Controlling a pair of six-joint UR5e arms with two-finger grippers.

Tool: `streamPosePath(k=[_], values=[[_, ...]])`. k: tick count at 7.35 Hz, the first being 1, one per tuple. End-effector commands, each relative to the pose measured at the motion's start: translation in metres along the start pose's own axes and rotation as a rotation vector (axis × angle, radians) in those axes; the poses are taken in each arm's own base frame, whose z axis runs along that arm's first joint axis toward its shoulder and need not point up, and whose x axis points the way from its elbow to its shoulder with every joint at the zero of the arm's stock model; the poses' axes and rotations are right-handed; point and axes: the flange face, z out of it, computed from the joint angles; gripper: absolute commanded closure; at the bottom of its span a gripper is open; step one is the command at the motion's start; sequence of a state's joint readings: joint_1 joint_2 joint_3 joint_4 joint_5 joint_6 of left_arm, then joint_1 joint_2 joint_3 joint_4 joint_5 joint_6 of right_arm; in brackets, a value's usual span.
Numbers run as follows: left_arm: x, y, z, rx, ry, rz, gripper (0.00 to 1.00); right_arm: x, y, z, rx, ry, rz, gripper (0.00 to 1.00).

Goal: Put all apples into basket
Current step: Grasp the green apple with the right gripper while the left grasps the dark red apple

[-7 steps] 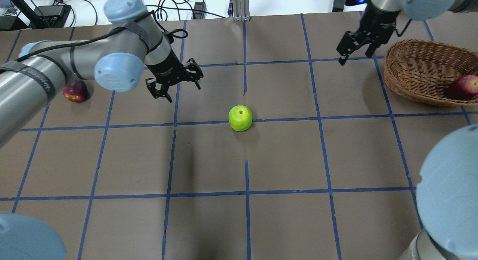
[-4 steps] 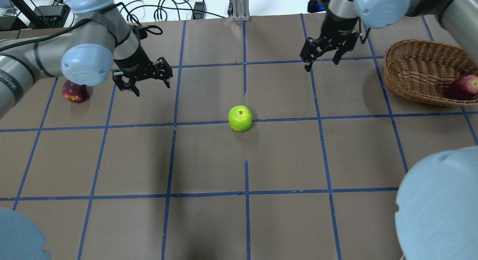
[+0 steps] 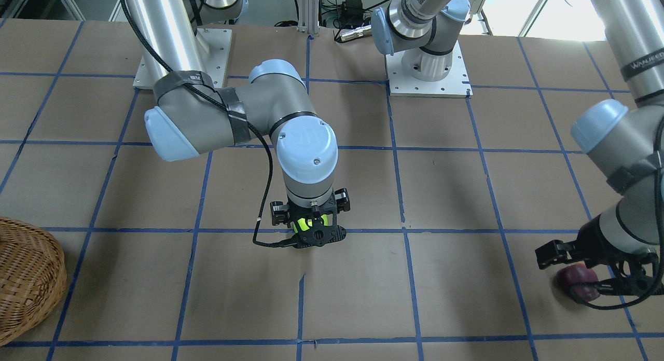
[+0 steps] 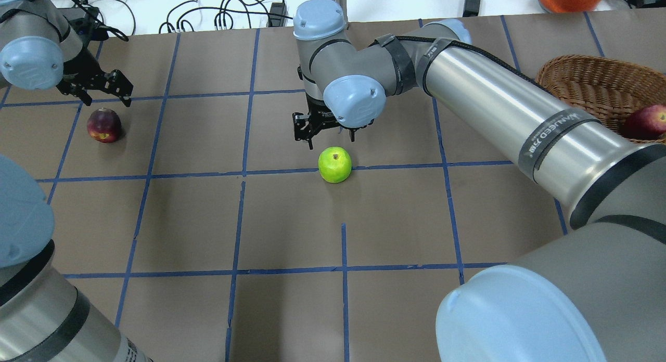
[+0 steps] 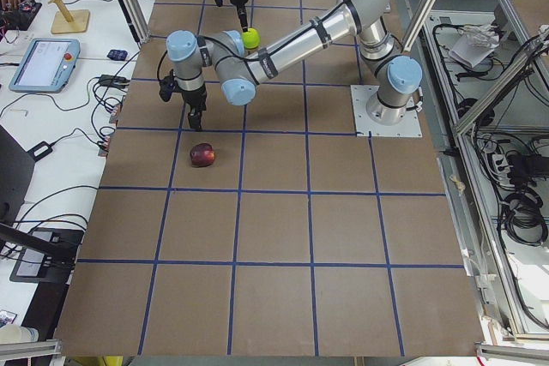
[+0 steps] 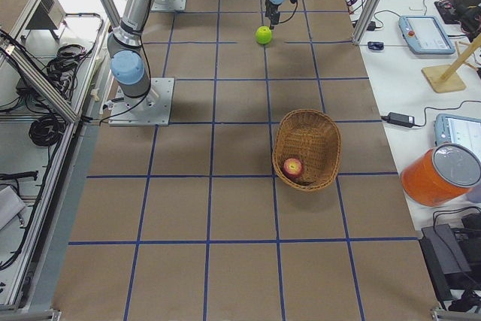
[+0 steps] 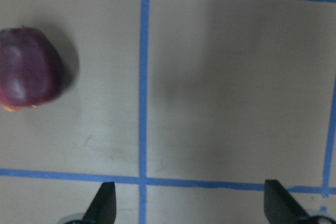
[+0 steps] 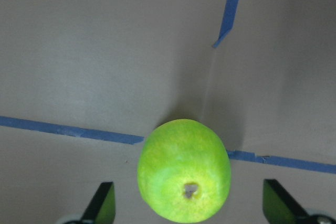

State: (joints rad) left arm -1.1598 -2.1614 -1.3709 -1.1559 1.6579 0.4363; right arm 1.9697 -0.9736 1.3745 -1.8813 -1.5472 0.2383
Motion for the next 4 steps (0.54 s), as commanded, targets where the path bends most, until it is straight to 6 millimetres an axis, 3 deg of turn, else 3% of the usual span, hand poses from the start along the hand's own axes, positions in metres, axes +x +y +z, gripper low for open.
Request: streamPosePath(k=[1,4], values=[[-0.042,-0.001,0.037,-0.035,0.012,-0.027,0.0,0.003,0.008,0.039,0.0,0.032,0.023,0.0],[-0.043,-0.007,0.078,-0.06,0.023,-0.012,0.0,0.006,0.022,0.076,0.034,0.011,0.028,0.0]])
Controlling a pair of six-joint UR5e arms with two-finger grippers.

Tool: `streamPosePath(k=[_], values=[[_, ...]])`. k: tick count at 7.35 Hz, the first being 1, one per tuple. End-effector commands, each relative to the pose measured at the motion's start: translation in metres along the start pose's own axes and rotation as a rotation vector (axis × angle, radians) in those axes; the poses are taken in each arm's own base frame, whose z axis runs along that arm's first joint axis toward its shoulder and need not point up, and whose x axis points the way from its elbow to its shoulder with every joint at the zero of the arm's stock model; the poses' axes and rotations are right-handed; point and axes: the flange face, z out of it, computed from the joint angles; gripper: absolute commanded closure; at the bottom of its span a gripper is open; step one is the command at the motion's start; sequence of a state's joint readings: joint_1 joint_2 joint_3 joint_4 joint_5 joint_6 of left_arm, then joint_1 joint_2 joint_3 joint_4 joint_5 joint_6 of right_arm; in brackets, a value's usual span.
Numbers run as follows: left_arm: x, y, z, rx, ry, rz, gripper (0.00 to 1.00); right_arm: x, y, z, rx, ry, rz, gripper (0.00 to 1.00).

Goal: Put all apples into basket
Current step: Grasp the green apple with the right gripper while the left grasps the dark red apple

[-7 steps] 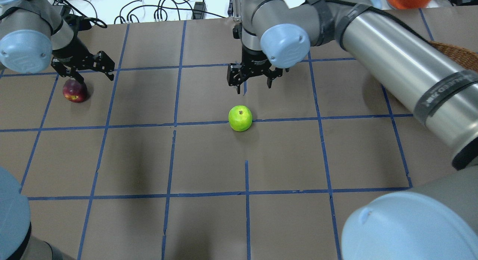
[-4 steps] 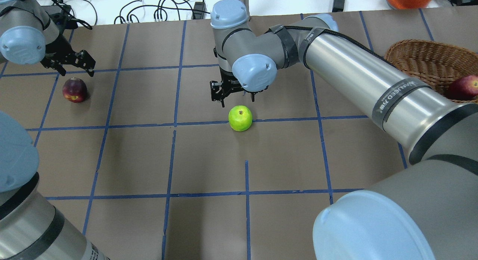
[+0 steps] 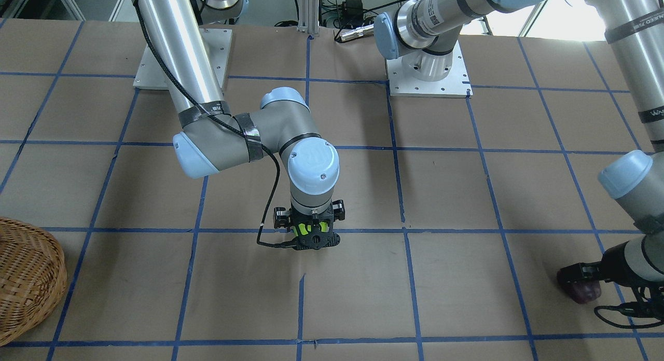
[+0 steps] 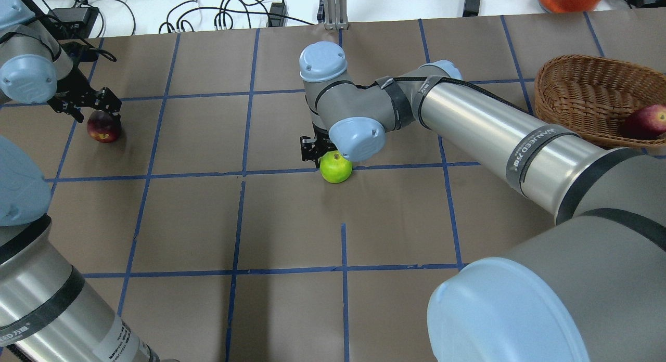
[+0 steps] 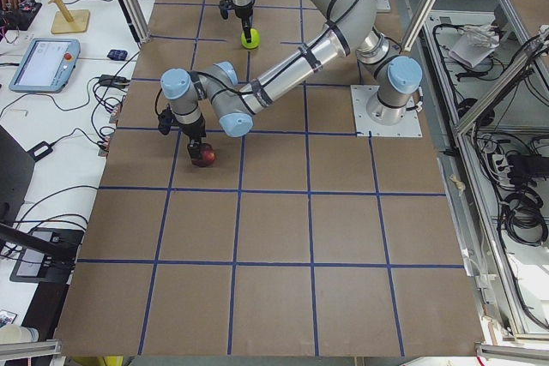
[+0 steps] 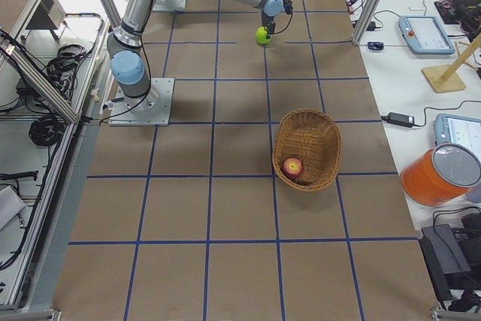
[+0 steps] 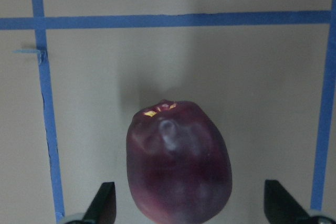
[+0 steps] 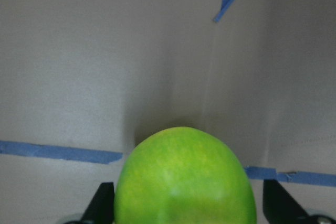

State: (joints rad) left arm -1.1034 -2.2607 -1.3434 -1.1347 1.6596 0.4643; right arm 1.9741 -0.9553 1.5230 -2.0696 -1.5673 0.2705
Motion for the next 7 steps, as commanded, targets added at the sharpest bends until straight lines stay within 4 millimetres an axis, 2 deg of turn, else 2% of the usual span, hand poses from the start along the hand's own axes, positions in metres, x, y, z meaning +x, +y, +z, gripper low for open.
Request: streamPosePath(k=[1,2,3,4,5,6,7], values=[[-0.002,-0.004,0.024,-0.016,0.005,0.014,0.0,0.007,-0.001,0.003,0.037,-0.033,0.015,0.73],[0.0,-0.004,0.028,-0.021,0.009,0.016,0.0,0.009,-0.005,-0.005,0.038,-0.082,0.025,0.89],[0.0,-0.004,0.032,-0.026,0.012,0.016,0.0,0.032,-0.014,-0.04,0.034,-0.081,0.046,0.88],[0.001,-0.003,0.035,-0.03,0.017,0.017,0.16,0.117,-0.041,-0.081,-0.049,-0.067,0.096,0.89],[0.001,0.0,0.033,-0.034,0.017,0.014,0.45,0.213,-0.057,-0.122,-0.076,-0.079,0.078,0.9],[0.003,0.003,0.018,-0.03,0.014,0.014,0.59,0.307,-0.066,-0.153,-0.03,-0.046,0.057,0.9],[0.019,0.009,0.006,-0.078,0.044,0.02,0.6,0.394,-0.066,-0.155,-0.009,-0.003,-0.026,0.9]])
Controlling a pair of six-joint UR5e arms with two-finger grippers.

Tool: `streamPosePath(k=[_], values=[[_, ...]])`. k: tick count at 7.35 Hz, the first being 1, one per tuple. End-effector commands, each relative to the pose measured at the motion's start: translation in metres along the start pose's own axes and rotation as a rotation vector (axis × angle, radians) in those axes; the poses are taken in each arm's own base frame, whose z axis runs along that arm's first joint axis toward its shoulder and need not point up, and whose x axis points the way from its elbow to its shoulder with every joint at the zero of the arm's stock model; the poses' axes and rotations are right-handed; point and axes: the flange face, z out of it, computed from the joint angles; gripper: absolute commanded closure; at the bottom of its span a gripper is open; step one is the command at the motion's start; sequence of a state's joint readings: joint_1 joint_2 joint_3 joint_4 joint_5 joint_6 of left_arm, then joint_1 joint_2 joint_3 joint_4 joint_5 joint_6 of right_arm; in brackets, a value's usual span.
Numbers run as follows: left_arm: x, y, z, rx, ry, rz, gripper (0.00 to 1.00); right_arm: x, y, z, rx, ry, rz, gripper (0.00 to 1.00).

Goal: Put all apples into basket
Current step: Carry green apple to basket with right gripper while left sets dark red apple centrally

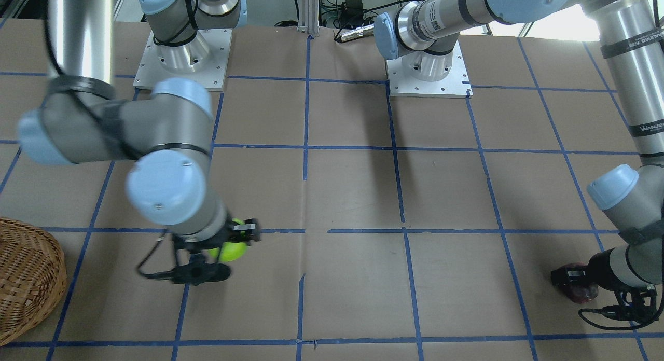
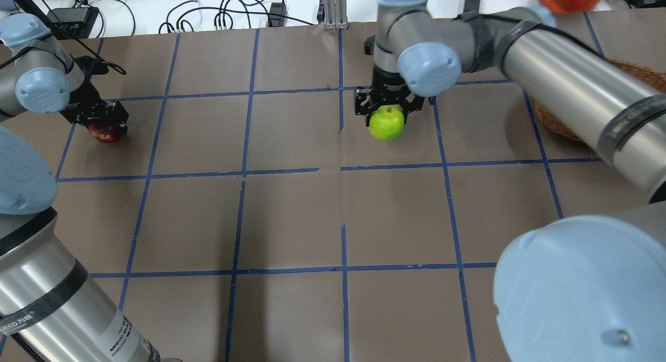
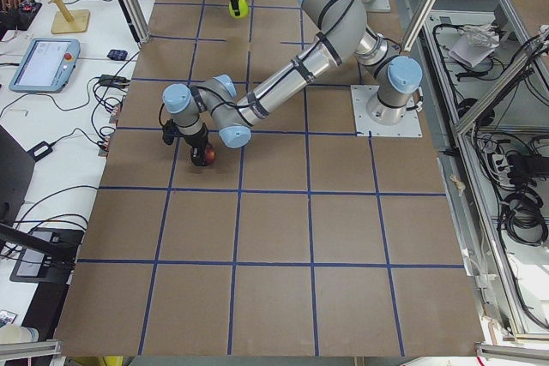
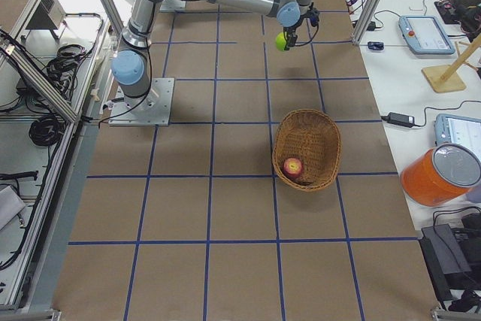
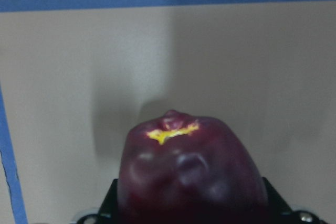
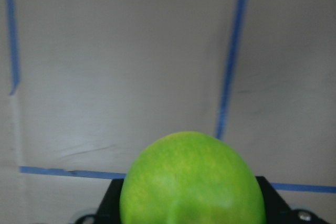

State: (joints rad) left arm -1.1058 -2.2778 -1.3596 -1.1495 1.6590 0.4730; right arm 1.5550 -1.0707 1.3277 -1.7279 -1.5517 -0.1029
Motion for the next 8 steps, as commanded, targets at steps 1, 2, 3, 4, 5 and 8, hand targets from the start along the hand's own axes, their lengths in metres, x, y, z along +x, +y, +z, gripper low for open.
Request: streamPosePath(k=[1,2,3,4,5,8], values=[[0.032,0.017,-0.033,-0.072,0.069,-0.036,0.6,0.182,-0.001,-0.025,0.068,0.073,-0.181,0.9],[0.07,0.033,-0.055,-0.124,0.155,-0.11,0.6,0.25,0.009,-0.017,0.07,0.075,-0.233,0.9],[0.105,0.058,-0.069,-0.157,0.158,-0.205,0.63,0.309,0.017,0.005,0.055,0.066,-0.28,0.9],[0.151,0.088,-0.065,-0.196,0.146,-0.289,0.63,0.366,0.013,0.047,0.076,0.09,-0.332,0.9],[0.206,0.114,-0.065,-0.222,0.134,-0.373,0.63,0.406,0.021,0.071,0.076,0.085,-0.336,0.9],[0.38,0.134,-0.098,-0.084,0.155,-0.597,0.63,0.417,0.024,0.091,0.059,0.052,-0.32,0.01]])
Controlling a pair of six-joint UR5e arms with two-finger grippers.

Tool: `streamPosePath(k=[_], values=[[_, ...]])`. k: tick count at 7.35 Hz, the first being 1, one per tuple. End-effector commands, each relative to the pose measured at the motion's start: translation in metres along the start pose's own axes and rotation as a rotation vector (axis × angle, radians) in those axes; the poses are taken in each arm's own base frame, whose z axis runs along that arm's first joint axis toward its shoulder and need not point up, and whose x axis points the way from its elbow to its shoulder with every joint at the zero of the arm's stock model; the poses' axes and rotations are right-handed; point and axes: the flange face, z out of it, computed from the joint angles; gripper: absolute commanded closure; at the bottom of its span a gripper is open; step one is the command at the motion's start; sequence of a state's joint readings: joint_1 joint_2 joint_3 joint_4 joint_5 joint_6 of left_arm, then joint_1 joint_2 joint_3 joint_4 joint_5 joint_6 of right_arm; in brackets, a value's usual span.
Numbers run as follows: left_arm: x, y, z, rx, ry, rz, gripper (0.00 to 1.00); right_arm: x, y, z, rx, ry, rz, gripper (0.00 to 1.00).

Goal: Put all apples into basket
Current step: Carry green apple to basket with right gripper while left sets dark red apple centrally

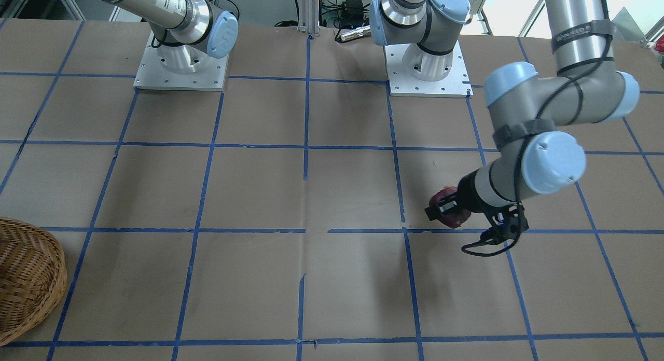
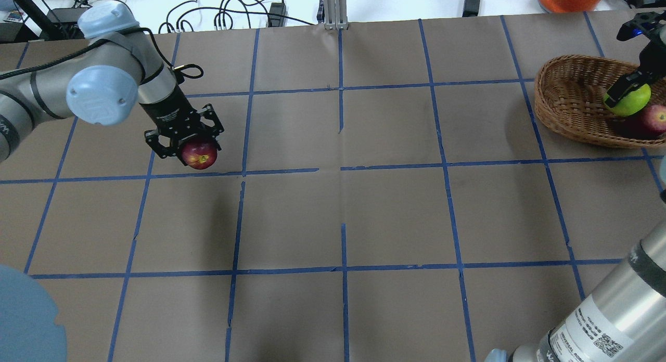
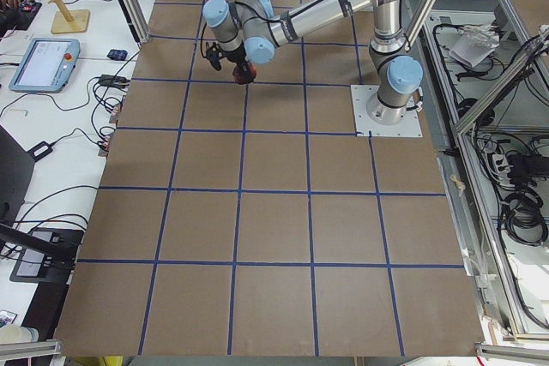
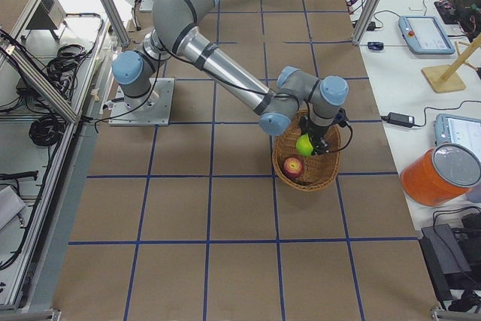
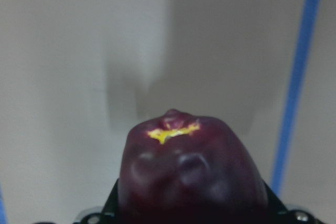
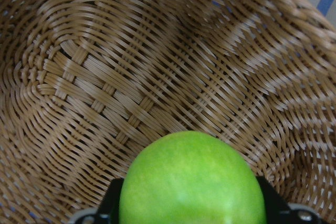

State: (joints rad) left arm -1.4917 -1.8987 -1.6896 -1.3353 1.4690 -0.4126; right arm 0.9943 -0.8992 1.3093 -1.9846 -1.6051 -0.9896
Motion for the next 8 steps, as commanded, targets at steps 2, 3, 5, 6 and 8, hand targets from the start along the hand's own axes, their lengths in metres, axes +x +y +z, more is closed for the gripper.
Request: streamPosePath(k=[2,3,5,6,8], values=[[0.148,0.095,0.045,0.099,0.165,-0.164,0.62,0.003,-0.002,0.004,0.001,-0.007,0.013,0.0],[0.173,0.108,0.065,0.107,0.193,-0.15,0.62,-0.003,-0.007,-0.015,0.008,0.005,0.013,0.0],[0.186,0.113,0.101,0.08,0.164,-0.117,0.55,-0.056,-0.028,-0.066,-0.011,-0.014,0.044,0.0],[0.191,0.12,0.109,0.069,0.15,-0.099,0.52,-0.101,-0.045,-0.084,-0.039,-0.056,0.026,0.0],[0.194,0.12,0.117,0.066,0.144,-0.093,0.0,-0.193,-0.09,-0.1,-0.07,-0.072,0.034,0.0]])
